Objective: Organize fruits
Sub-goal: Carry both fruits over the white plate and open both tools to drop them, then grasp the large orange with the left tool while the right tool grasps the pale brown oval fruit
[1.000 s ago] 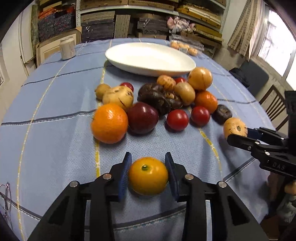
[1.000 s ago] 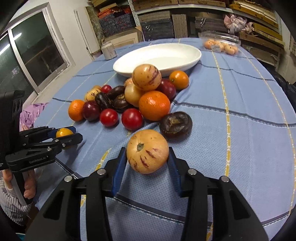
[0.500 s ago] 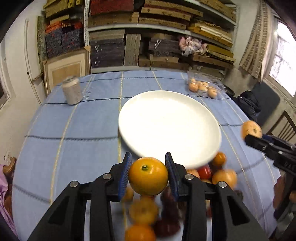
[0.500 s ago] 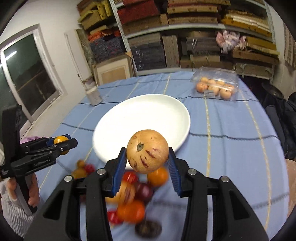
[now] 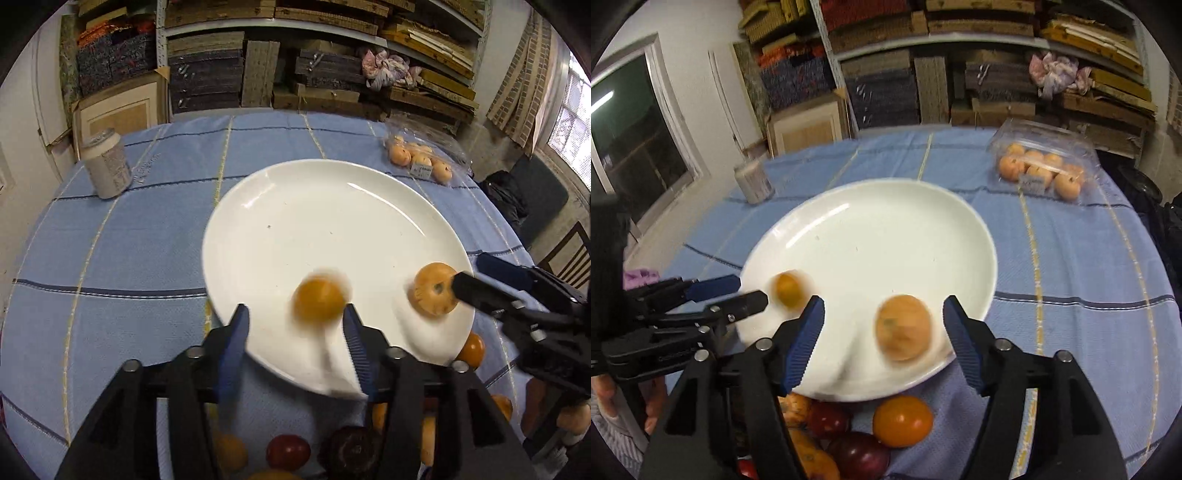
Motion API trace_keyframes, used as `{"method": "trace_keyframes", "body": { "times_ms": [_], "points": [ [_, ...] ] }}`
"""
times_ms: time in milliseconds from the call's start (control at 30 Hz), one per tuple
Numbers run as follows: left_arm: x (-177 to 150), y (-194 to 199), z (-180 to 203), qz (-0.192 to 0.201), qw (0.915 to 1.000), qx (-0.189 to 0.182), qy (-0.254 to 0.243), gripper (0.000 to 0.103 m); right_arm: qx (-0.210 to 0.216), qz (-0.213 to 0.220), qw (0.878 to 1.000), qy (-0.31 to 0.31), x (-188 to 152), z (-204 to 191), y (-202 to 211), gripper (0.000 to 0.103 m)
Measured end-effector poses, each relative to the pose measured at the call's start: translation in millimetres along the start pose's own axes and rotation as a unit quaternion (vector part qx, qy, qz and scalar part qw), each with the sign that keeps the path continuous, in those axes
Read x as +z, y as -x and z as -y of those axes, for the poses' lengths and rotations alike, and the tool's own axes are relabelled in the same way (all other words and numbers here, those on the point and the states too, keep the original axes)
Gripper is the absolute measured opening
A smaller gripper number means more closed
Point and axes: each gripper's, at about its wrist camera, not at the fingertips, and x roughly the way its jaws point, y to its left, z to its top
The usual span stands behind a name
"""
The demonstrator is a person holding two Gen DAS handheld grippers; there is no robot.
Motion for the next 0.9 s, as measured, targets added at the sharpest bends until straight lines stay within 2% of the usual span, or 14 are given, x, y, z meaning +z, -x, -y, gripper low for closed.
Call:
{"method": "trace_keyframes", "body": {
  "times_ms": [100,167,267,367,500,767,900],
  "points": [
    [-10.3,21.4,-5.0,0.016,0.9999,0.004,0.005,0.054,0.016,0.033,0.999,-0.016,-6.7,2.2,30.6,0.066],
    [-22.6,39.8,-9.3,0.032,0.9994,0.012,0.007,0.055,0.03,0.058,0.998,-0.025,-23.7,3.5,52.4,0.069],
    [-52.0,69.4,-18.7,0.062,0.997,0.044,0.016,0.065,0.028,0.093,0.995,-0.024,-59.6,3.2,79.3,0.074],
    [-89.8,86.2,-29.3,0.07,0.9956,0.048,0.038,0.068,0.02,0.1,0.995,-0.017,-82.0,-0.1,92.5,0.076],
    [-127.6,89.6,-31.4,0.06,0.9962,0.047,0.043,0.068,0.009,0.11,0.994,-0.008,-101.7,-4.5,101.8,0.086],
    [-154.1,98.6,-25.4,0.075,0.9958,0.051,0.016,0.073,0.016,0.113,0.993,-0.035,-103.6,8.6,102.2,0.09],
    [-157.5,88.6,-15.8,0.057,0.9974,0.043,-0.008,0.073,0.017,0.109,0.993,-0.032,-102.8,7.3,99.5,0.09]
  ]
}}
